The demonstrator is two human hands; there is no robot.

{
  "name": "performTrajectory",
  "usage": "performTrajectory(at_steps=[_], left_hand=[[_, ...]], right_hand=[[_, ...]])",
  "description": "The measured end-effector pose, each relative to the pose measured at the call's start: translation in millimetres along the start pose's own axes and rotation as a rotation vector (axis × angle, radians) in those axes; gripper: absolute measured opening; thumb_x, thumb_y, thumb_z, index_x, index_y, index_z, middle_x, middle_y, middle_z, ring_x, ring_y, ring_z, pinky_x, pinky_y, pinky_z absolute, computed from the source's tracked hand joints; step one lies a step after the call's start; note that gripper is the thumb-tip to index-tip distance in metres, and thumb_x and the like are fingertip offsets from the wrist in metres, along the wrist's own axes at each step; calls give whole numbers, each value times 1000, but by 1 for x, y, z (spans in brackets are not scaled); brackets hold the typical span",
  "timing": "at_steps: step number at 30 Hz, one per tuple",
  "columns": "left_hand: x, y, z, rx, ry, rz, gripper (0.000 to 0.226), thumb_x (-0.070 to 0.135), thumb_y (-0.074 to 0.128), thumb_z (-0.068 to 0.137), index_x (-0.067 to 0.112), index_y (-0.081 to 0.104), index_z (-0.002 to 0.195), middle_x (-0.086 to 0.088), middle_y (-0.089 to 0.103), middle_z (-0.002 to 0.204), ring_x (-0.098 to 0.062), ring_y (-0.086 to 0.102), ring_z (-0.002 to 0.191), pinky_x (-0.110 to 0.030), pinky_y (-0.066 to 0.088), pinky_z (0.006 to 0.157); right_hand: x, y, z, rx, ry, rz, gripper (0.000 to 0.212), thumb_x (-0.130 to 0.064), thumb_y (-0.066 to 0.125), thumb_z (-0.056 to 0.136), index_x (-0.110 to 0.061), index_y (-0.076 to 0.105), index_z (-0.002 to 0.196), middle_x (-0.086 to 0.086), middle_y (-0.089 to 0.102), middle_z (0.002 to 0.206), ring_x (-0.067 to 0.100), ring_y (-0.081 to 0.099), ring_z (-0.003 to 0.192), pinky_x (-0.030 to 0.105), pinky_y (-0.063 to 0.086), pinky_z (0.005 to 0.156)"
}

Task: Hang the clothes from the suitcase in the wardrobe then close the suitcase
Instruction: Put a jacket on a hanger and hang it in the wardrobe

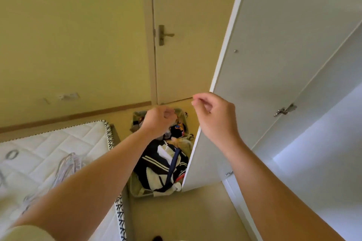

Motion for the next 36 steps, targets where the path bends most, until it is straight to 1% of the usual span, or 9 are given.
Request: performTrajectory(at_steps=[6, 10, 12, 16, 19, 23, 28, 32, 36], left_hand=[[-143, 10, -93, -35, -478, -17, 13, 20, 63, 94, 28, 73, 95, 5, 74, 90, -15, 71, 85, -31, 61, 77], [-219, 5, -153, 18, -682, -85, 14, 13, 64, 94, 22, 74, 91, -1, 74, 88, -18, 73, 77, -29, 62, 65], [-248, -1, -168, 49, -755, -82, 18, 11, 62, 94, 23, 74, 87, -3, 74, 88, -17, 72, 75, -24, 59, 58], [-329, -24, -172, 107, -918, -101, 27, 5, 57, 95, 22, 71, 79, -8, 75, 93, -28, 74, 85, -44, 63, 78], [-386, -39, -158, 85, -978, -15, 25, 6, 50, 95, 12, 73, 102, -10, 74, 105, -29, 72, 94, -43, 61, 83], [-440, -57, -132, -18, -1048, 131, 31, 6, 44, 99, 3, 69, 118, -13, 68, 118, -30, 66, 104, -34, 56, 86], [-512, -66, -106, -95, -1090, 207, 19, 17, 52, 95, 5, 67, 101, -15, 69, 107, -31, 63, 91, -32, 50, 73], [-587, -52, -80, -153, -1078, 275, 29, 22, 54, 98, 6, 62, 120, -13, 64, 119, -30, 64, 102, -34, 53, 81], [-638, -23, -71, -200, -1077, 398, 37, 25, 56, 98, 9, 52, 131, -15, 55, 128, -31, 59, 112, -47, 57, 90]], right_hand=[[18, 125, -19, -611, 50, -79, 24, -25, 55, 100, -19, 76, 109, -8, 75, 96, 4, 67, 87, 26, 56, 82], [16, 206, -45, -946, -12, -136, 25, -27, 53, 101, -18, 75, 108, -4, 75, 98, 9, 67, 87, 19, 51, 72], [16, 240, -55, -1059, -18, -178, 29, -27, 50, 101, -10, 73, 105, 5, 75, 93, 19, 69, 84, 31, 56, 72], [13, 326, -65, -1259, -50, -252, 32, -19, 44, 103, -10, 72, 115, 7, 72, 104, 23, 64, 90, 28, 48, 75], [19, 388, -61, -1342, -36, -358, 32, -10, 42, 100, -9, 70, 116, 11, 70, 116, 31, 65, 106, 38, 55, 90], [31, 452, -49, -1419, -14, -479, 35, -3, 40, 97, -6, 67, 119, 17, 66, 119, 37, 64, 105, 47, 56, 90], [59, 527, -47, -1466, 39, -510, 38, -2, 42, 97, -7, 59, 131, 15, 59, 130, 37, 60, 114, 40, 52, 85], [95, 600, -64, -1479, 104, -480, 30, 0, 47, 92, -7, 64, 116, 13, 63, 116, 36, 62, 100, 35, 49, 73], [130, 644, -84, -1509, 163, -482, 17, -1, 45, 88, -11, 57, 93, 9, 55, 94, 34, 54, 84, 32, 41, 59]])
Point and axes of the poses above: each hand's wrist, its own z-axis towards the middle knuckle, its own y-axis out of the palm, x = y × z, the point moved 4 cm from there along z, towards the middle knuckle
